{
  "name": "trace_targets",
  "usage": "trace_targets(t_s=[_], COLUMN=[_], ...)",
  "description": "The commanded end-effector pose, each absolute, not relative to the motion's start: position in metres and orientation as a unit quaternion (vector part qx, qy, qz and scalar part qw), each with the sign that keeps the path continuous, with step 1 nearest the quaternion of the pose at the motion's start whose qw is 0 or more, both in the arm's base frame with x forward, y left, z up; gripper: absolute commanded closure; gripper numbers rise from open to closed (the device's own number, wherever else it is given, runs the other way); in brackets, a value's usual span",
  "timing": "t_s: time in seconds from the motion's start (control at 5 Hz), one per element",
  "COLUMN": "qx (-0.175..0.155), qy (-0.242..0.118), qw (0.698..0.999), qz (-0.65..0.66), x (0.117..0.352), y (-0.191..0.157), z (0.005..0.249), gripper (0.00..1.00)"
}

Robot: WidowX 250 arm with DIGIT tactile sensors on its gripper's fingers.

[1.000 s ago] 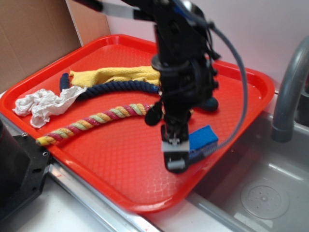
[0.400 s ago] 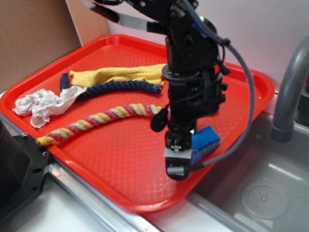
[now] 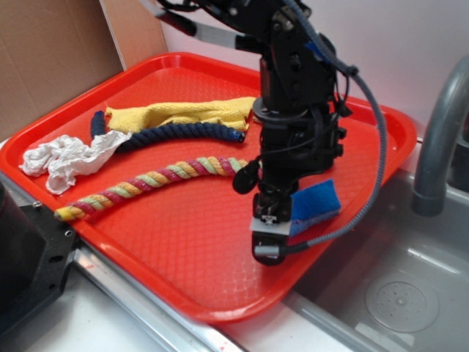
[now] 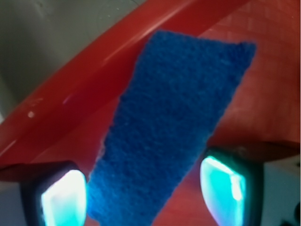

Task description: Grab the blue sponge.

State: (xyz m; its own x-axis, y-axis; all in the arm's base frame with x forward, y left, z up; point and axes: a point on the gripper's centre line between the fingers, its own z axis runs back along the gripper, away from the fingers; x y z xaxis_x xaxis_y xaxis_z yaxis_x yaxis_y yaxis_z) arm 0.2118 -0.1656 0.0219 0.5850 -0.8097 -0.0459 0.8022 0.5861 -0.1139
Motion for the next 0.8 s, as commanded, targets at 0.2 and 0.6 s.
trace_targets(t_s=[0.2, 0.6], qx=[-0.041, -0.071], qy=[0.004, -0.034], qw=[0.927, 0.983], qz=[-0.372, -0.163], x=[0.194, 0.159], y=[-0.166, -0.129], z=[0.073, 0.161], gripper=[1.00, 1.00])
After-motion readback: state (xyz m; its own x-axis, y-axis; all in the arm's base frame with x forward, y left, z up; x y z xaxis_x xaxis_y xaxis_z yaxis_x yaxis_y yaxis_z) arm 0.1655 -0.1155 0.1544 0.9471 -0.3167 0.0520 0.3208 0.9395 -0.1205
